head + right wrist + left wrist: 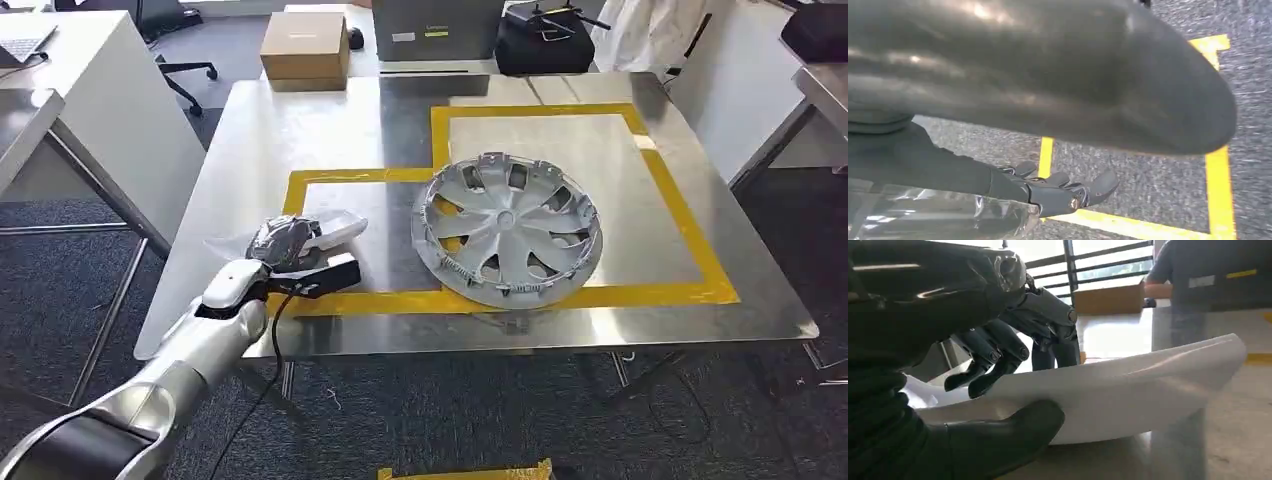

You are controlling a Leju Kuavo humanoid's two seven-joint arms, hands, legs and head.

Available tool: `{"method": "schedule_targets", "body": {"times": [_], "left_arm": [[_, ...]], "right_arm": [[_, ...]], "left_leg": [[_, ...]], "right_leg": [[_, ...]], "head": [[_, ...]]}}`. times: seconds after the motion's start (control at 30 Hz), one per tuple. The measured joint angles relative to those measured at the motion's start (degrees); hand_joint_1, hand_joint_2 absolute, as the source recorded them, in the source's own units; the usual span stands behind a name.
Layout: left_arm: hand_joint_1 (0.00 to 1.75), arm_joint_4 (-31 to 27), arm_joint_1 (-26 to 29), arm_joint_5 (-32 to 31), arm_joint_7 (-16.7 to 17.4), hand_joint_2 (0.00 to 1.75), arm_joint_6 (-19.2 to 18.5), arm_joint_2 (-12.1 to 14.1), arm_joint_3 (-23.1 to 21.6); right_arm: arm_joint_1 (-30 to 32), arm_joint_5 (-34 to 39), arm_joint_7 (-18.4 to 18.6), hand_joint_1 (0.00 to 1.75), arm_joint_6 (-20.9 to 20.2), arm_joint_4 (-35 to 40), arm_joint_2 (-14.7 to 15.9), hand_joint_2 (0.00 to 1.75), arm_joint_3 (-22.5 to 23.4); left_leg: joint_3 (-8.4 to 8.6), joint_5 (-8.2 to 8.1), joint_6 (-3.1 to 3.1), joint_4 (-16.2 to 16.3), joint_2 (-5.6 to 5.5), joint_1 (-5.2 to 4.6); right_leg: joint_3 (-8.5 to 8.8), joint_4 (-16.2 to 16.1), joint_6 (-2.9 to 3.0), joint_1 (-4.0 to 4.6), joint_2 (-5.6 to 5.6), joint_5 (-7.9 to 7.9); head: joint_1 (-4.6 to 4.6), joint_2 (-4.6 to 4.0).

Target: Take the parts from the cabinet and place them on the table.

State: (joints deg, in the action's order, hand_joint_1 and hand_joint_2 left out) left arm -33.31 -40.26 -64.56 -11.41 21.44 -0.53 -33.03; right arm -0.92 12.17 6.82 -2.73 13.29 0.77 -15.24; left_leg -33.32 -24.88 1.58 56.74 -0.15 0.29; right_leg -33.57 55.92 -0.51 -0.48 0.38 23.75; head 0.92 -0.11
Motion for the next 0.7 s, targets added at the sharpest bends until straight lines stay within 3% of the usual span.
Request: {"method": "schedule_targets", "body": {"times": [0.1, 0.13, 0.17, 0.23, 0.27, 0.3, 0.33, 0.4, 0.43, 0.47, 0.5, 0.53, 0.6, 0.63, 0.67, 0.7], "left_arm": [[1.75, -1.4, 0.4, 0.7, -0.1, 1.75, 0.1, -0.5, -2.5], [1.75, -1.7, 0.5, 0.9, -0.1, 1.75, 0.2, -0.7, -2.8], [1.75, -2.0, 0.4, 1.2, -0.1, 1.75, 0.0, -0.9, -3.3], [1.75, -2.6, 0.7, 2.3, -1.0, 1.75, -0.4, -1.0, -4.9], [1.75, -2.9, 0.9, 2.6, -1.3, 1.75, -0.6, -1.0, -5.7], [1.75, -3.5, 1.4, 3.5, -1.6, 1.75, -1.1, -1.1, -6.8], [1.75, -4.2, 1.8, 4.3, -1.6, 1.75, -1.3, -1.1, -8.0], [1.75, -5.5, 2.1, 5.4, -1.7, 1.75, -1.6, -1.2, -9.8], [1.75, -6.2, 2.2, 5.9, -1.9, 1.75, -1.9, -1.2, -10.7], [1.75, -7.0, 2.3, 6.6, -2.1, 1.75, -2.1, -1.2, -11.9], [1.75, -7.4, 2.4, 7.1, -2.1, 1.75, -2.4, -1.2, -12.6], [1.75, -7.8, 2.5, 7.9, -2.3, 1.75, -2.6, -1.2, -13.6], [1.75, -8.7, 2.6, 8.9, -2.5, 1.75, -2.7, -1.3, -15.2], [1.75, -9.1, 2.6, 9.4, -2.7, 1.75, -2.6, -1.3, -15.8], [1.75, -9.5, 2.7, 9.9, -3.0, 1.75, -2.6, -1.3, -16.4], [1.75, -9.8, 2.7, 10.1, -3.1, 1.75, -2.6, -1.4, -16.8]], "right_arm": [[0.1, 0.1, 0.0, 0.0, 0.1, 0.2, 0.1, 0.0, -0.9], [0.1, 0.1, 0.0, 0.0, 0.1, 0.4, 0.2, 0.0, -1.0], [0.1, 0.2, 0.0, 0.0, 0.2, 0.5, 0.2, 0.0, -1.1], [0.1, 0.4, 0.0, 0.0, 0.3, 0.6, 0.3, 0.0, -1.6], [0.1, 0.5, 0.0, 0.0, 0.4, 0.6, 0.3, 0.0, -1.8], [0.1, 0.7, 0.0, 0.0, 0.5, 0.6, 0.5, 0.0, -2.2], [0.2, 1.1, 0.0, 0.0, 0.7, 0.6, 0.5, 0.0, -2.5], [0.1, 1.5, -0.5, 0.0, 1.5, 0.6, 0.5, 0.0, -2.7], [0.1, 1.7, -0.7, 0.0, 1.8, 0.6, 0.6, 0.0, -2.8], [0.1, 1.9, -1.0, 0.0, 1.9, 0.6, 0.7, 0.0, -3.1], [0.2, 2.1, -1.0, 0.0, 1.9, 0.6, 0.7, 0.0, -3.4], [0.2, 2.3, -1.0, 0.0, 1.8, 0.6, 0.7, 0.0, -3.6], [0.6, 2.7, -1.0, 0.0, 1.7, 0.6, 0.8, 0.0, -4.0], [0.8, 2.9, -1.0, 0.0, 1.7, 0.6, 0.8, 0.0, -4.1], [0.9, 3.0, -1.0, 0.0, 1.6, 0.7, 0.7, 0.0, -4.3], [0.9, 3.1, -1.0, 0.0, 1.6, 0.7, 0.9, 0.0, -4.3]], "left_leg": [[-0.15, 0.3, 0.78, -0.2, -0.06, -0.3], [0.26, 0.75, 1.27, -0.8, 0.0, 0.26], [0.32, 0.91, 1.64, -1.0, 0.08, 0.17], [0.16, 0.98, 1.84, -1.0, 0.06, -0.02], [0.08, 0.99, 1.9, -0.9, 0.04, -0.12], [0.04, 0.99, 1.9, -0.9, 0.02, -0.19], [0.06, 0.99, 1.9, -0.9, -0.04, -0.22], [0.07, 0.9, 1.8, -0.7, -0.2, -0.2], [0.06, 0.73, 1.56, -0.4, -0.3, -0.2], [-0.03, 0.53, 1.26, -0.1, -0.34, -0.28], [-0.29, 0.29, 0.92, 0.2, -0.45, -0.85], [-0.36, 0.31, 0.86, 0.2, -0.44, -0.7], [-0.38, 0.4, 0.66, 0.2, -0.42, -0.59], [-0.4, 0.19, 0.43, 0.3, -0.44, -0.58], [-0.87, -0.41, 0.1, 0.8, -0.38, -0.47], [-1.76, -2.24, -0.31, 3.2, -0.19, -0.37]], "right_leg": [[0.0, -0.3, -1.21, -0.24, -0.03, -0.29], [-0.4, 0.0, -1.33, -0.25, -0.06, -0.01], [-1.34, 2.1, -1.15, -0.35, -0.11, 1.27], [-5.83, 11.8, -0.51, -0.51, -0.13, 5.41], [-7.65, 15.6, -0.5, -0.53, -0.14, 6.74], [-9.32, 19.1, -0.77, -0.55, -0.14, 7.62], [-9.43, 19.3, -1.31, -0.56, -0.14, 7.37], [-5.78, 12.0, -2.42, -0.6, -0.18, 4.31], [-2.28, 5.2, -2.94, -0.73, -0.27, 1.91], [-0.2, 0.6, -2.68, -0.76, -0.52, 1.18], [0.28, 0.7, -2.02, -0.46, -0.4, 1.04], [0.07, 0.8, -1.53, -0.45, -0.37, 0.97], [-0.06, 0.8, -1.18, -0.2, -0.33, 0.9], [0.07, 0.6, -0.74, -0.83, -0.33, 0.71], [0.21, 0.6, -0.67, -0.99, -0.32, 0.74], [0.28, 0.6, -0.23, -1.0, -0.32, 0.74]], "head": [[0.04, 0.0], [0.02, 0.0], [-0.09, 0.0], [-0.11, 0.0], [-0.11, 0.0], [-0.13, 0.0], [-0.11, 0.0], [-0.13, 0.0], [-0.13, 0.0], [-0.15, 0.0], [-0.13, 0.0], [-0.02, 0.0], [-0.07, 0.0], [-0.04, 0.0], [-0.09, 0.0], [0.22, 0.0]]}}
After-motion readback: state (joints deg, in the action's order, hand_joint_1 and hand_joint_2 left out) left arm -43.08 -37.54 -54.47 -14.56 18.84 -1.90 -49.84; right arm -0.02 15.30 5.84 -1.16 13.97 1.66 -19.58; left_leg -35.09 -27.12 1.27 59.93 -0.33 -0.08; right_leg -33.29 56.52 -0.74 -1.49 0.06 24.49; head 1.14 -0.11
